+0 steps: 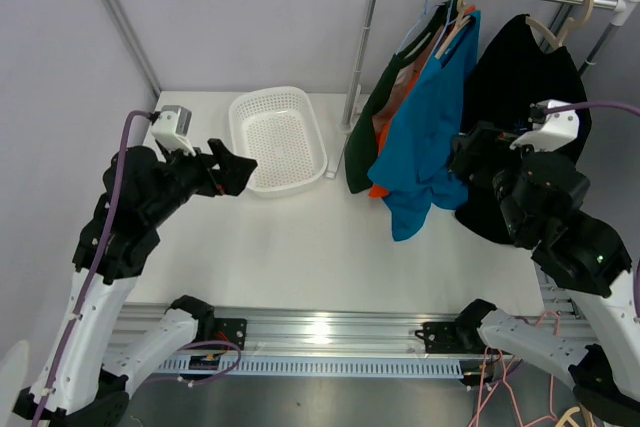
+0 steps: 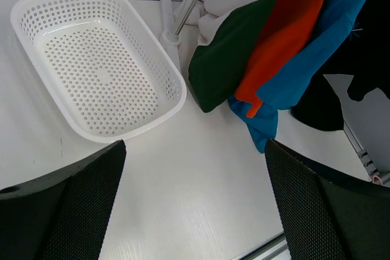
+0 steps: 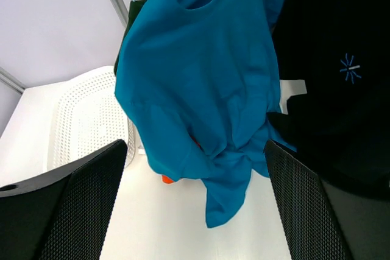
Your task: Remove the t-shirt from the hanger
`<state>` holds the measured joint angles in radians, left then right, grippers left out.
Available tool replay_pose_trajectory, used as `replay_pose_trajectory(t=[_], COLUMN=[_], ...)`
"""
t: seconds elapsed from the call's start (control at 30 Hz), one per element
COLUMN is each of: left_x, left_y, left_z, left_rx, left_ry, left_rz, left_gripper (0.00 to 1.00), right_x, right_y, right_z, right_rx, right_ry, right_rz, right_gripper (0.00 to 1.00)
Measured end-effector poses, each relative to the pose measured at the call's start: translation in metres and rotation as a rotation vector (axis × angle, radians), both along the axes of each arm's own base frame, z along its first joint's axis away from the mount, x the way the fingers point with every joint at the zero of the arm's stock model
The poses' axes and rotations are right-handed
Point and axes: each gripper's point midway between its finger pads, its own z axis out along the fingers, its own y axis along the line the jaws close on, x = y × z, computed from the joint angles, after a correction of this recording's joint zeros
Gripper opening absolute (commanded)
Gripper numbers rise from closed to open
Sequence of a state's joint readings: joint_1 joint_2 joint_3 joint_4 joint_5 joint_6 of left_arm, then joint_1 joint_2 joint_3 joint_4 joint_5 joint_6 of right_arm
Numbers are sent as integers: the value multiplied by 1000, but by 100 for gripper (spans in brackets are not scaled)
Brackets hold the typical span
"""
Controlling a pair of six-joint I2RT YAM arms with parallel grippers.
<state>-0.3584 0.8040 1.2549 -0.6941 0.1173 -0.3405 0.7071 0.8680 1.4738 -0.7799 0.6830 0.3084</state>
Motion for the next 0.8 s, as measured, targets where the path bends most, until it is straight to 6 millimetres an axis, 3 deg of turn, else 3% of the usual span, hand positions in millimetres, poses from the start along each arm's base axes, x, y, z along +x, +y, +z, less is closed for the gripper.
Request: replay_pose_trajectory(t=[0.2,0.27,0.33,0.4,0.5,0.63,0.8], left_x=[9,14,20,24,26,25,26], left_y=[-5,-8,-11,-13,-15,-15,-15], left_z=[-9,-15,-23,-30,-32,-30,-30], left_rx=[12,19,28,35,36,34,35], left_ry=[36,61,89,116,128,123,121], left_rz=[-11,-16,-19,-21,-24,-26,-25], left_gripper=[99,100,99,100,99,99,100], right_x=[5,20,47,68,104,155,208], right_y=[-6,-14,-19,-30,-6,45,86], right_z=[12,27,58,67,82,92,54], right_rx=[-54,-73,-40,-23,5,50,75], right_ry=[1,15,-12,-11,-9,-4,84], right_rz=[-27,-70,-81,-102,5,187,296], right_gripper=[99,99,99,100,98,91,88])
